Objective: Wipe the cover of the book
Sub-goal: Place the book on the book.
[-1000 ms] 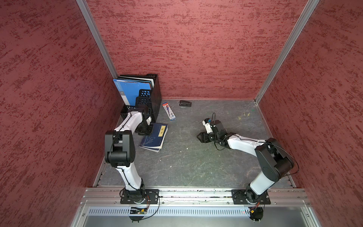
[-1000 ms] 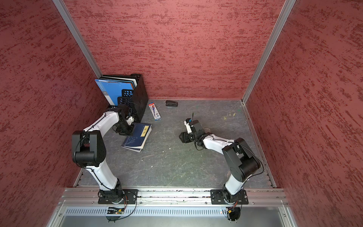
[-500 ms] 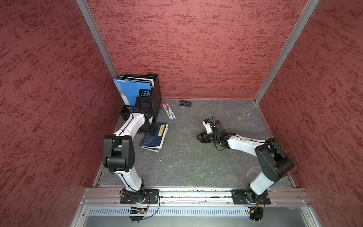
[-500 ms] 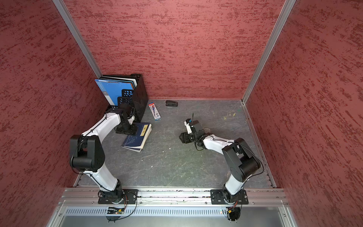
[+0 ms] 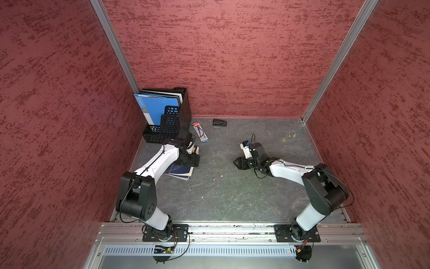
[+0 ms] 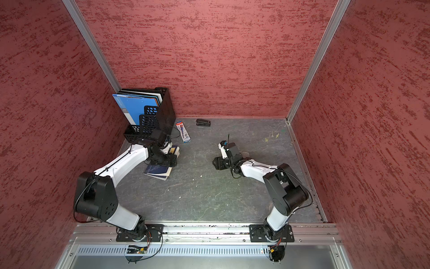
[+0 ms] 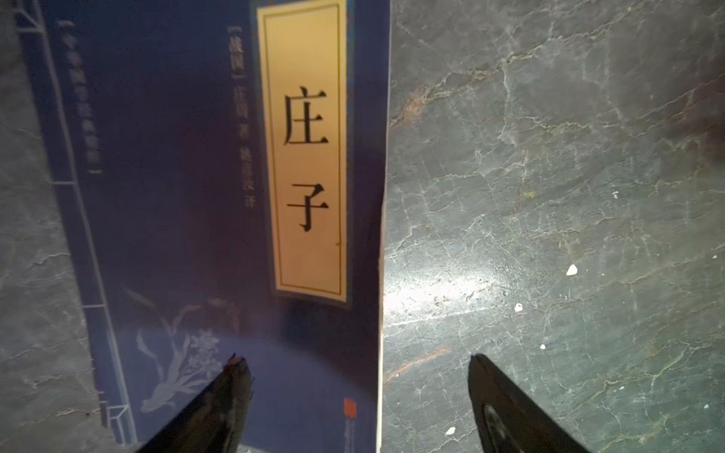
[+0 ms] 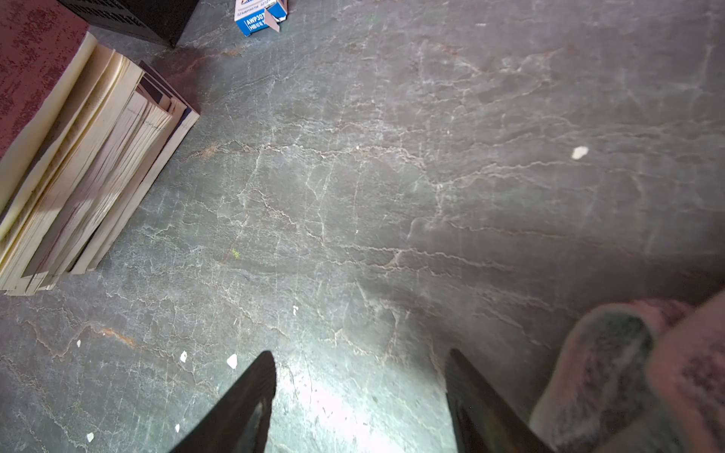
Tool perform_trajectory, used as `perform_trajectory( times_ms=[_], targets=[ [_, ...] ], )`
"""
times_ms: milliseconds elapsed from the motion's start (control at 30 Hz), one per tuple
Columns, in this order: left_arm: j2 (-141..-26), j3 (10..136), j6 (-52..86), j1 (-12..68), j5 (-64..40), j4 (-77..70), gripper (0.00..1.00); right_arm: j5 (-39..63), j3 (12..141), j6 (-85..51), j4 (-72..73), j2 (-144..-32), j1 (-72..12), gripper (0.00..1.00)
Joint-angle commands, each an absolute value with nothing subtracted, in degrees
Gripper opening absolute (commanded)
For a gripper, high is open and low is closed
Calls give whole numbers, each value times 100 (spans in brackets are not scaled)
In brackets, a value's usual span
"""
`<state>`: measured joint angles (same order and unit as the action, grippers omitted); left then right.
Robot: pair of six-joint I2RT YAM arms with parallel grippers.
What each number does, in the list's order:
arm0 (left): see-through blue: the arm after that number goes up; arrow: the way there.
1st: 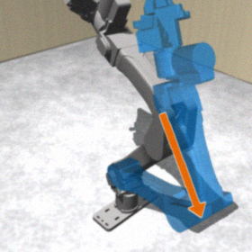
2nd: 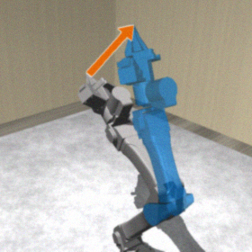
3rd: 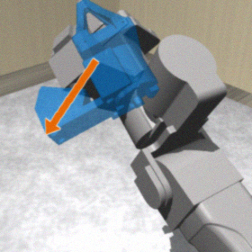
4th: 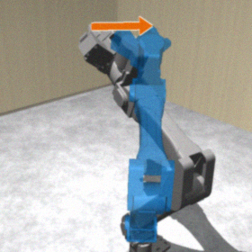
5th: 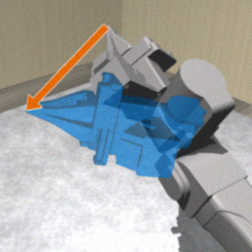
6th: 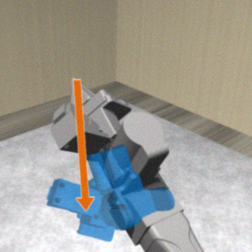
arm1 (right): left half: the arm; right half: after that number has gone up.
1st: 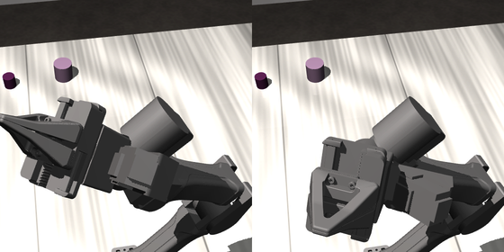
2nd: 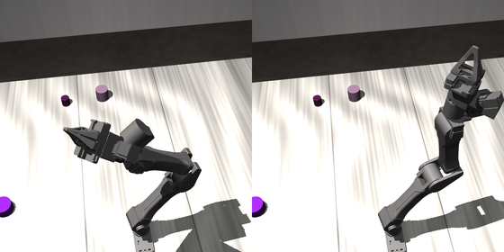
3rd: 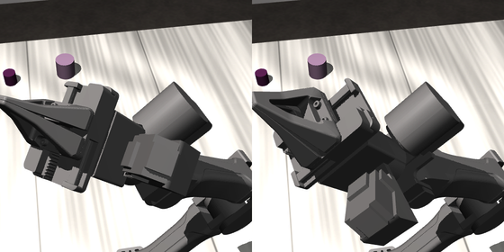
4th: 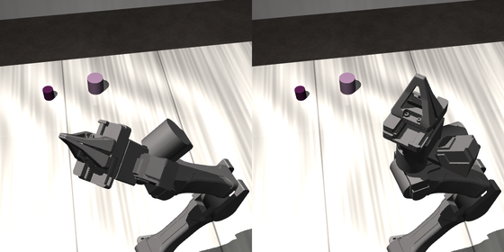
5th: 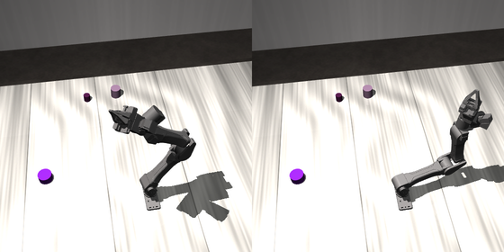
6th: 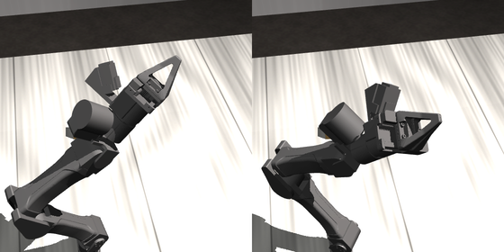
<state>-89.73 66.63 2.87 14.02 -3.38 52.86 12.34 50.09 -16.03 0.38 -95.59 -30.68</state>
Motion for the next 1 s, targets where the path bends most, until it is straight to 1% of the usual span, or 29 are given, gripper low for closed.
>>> perform_trajectory(
  times_ms=[0, 100, 300, 967],
  targets=[
    [-9083, 6745, 443, 1421, -144, 5233, 88, 1115, 5162, -1553, -19, -9563, -3094, 68],
    [-9245, 6820, 449, 1457, -88, 5362, 87, 1107, 5151, -1551, -39, -9578, -3094, 68],
    [-9566, 6987, 608, 1520, 571, 5873, 88, 1103, 5133, -1554, -43, -9575, -3094, 68],
    [-9512, 6841, 761, 1411, 762, 6252, 87, 1109, 5099, -1573, -35, -9538, -3089, 69]
  ],
)
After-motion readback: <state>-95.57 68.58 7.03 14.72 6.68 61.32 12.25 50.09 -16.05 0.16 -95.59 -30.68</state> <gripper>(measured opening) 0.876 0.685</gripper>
